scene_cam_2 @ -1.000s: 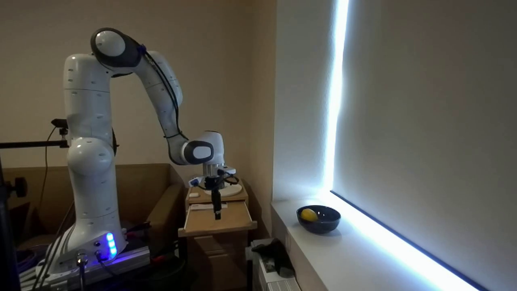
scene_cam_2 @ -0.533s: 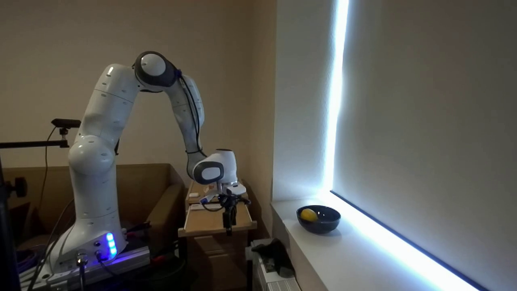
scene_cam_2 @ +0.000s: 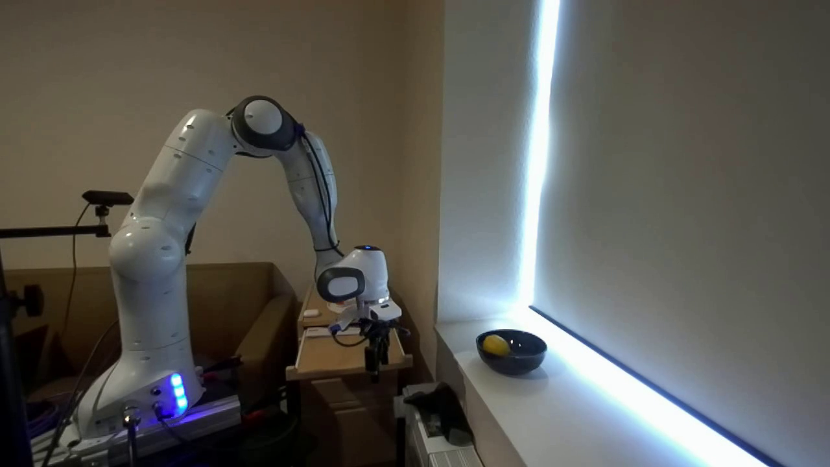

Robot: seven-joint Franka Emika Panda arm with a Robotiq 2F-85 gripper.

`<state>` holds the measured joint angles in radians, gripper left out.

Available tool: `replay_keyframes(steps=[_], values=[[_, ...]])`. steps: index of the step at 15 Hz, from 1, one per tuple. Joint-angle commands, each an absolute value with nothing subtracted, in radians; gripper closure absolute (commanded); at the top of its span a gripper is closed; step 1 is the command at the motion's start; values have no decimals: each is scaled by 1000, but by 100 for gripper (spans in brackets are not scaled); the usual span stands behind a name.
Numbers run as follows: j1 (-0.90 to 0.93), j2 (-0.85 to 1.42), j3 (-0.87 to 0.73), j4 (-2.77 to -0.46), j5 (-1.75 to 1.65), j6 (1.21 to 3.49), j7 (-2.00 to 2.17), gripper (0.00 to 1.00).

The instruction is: Put the black sock on the white plate, put the white bar of soap on the plate, pick up the lemon from the bowl on the windowsill and put it on the plate

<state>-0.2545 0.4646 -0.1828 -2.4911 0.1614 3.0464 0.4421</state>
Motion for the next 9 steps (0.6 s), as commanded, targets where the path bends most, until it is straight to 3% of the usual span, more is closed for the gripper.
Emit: replay_keyframes(steps=[1,5,9], values=[[-221,656,-167,-2362,297,3272,484,0],[-126,855,-225,-2194,447,3481,517,0],[-105,880,-243,-2167,540,3450,478,0]])
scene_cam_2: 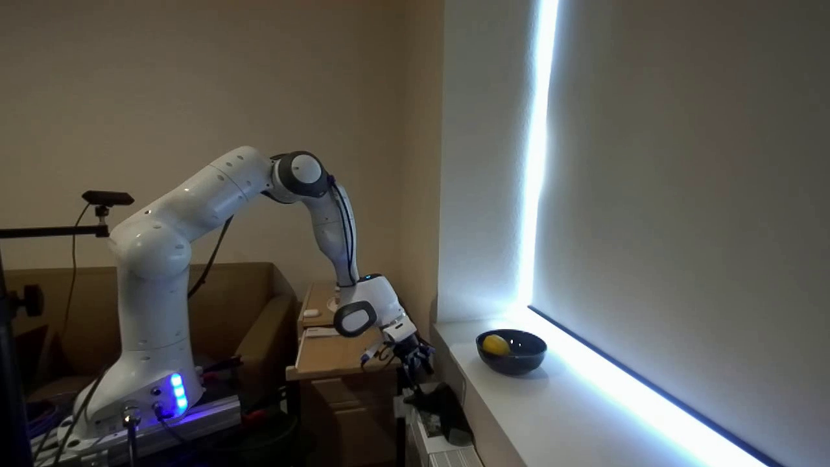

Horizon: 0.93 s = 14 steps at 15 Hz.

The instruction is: Put the black sock on the white plate, put the white bar of soap on the plate, pick up the lemon from the bowl on the windowsill and put it on the plate

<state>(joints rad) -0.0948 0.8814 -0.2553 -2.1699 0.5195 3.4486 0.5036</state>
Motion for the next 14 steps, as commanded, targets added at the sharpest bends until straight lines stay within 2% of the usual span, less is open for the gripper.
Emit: replay_keyframes(steps=[1,6,9,10,14], values=[[-92,899,-255,-2148,552,3451,481,0],[-114,941,-250,-2096,449,3391,374,0],[-79,1010,-304,-2025,407,3334,329,0],[-88,961,-276,-2085,432,3374,357,0],[-58,1008,-301,-2050,457,3385,375,0]])
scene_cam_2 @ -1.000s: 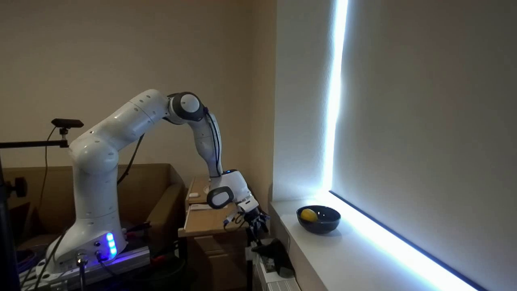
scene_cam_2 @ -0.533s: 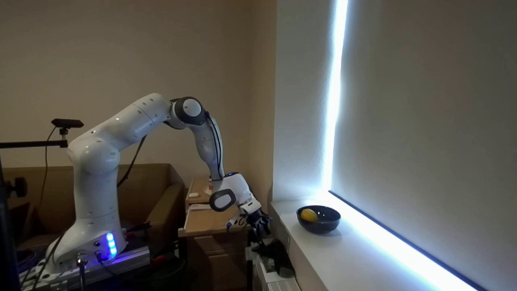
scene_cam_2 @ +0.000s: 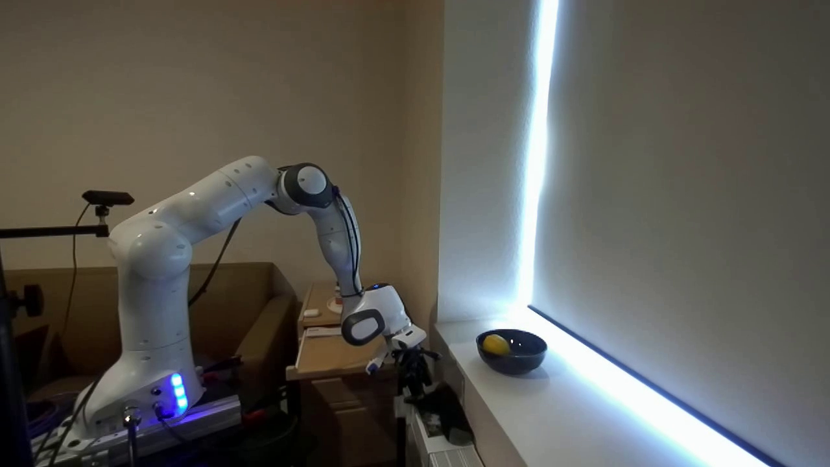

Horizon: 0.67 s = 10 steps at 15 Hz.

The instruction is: Put the black sock on the white plate, put the white bar of soap on the plate, pick up the lemon from the bowl on the windowsill and put it on the plate

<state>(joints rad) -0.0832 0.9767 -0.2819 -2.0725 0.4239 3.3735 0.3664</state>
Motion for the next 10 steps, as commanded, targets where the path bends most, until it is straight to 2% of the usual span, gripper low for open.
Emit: replay_keyframes(steps=[1,5,6,7,10], values=[[-43,1035,-311,-2026,481,3393,394,0],[-51,1023,-302,-2033,495,3386,387,0],[-58,1024,-296,-2030,486,3372,381,25],[-59,1024,-295,-2031,485,3365,381,26],[-66,1025,-291,-2032,480,3365,379,48]])
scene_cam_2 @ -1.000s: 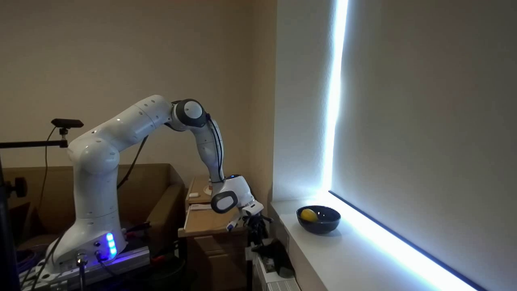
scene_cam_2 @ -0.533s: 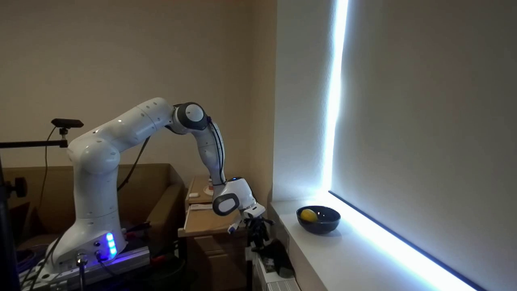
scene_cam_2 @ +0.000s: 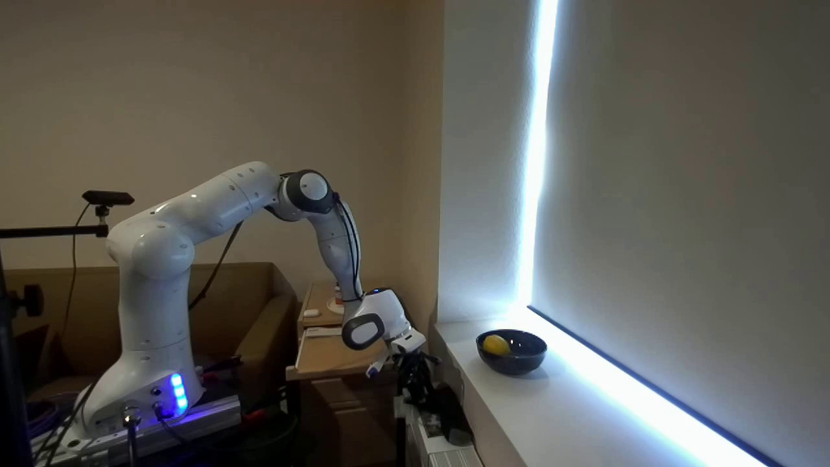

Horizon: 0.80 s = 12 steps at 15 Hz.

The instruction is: Put the black sock on the white plate, put the white bar of soap on the plate, pick up the lemon from the bowl on the windowsill and put it on the plate

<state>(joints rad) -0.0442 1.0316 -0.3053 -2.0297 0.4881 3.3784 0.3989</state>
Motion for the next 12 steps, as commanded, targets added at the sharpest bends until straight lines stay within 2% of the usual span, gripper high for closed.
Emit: replay_keyframes(steps=[1,7,12], values=[[-68,1027,-290,-2032,480,3368,380,56],[-121,1004,-233,-2038,456,3309,374,98],[-203,939,-181,-2058,452,3183,379,99]])
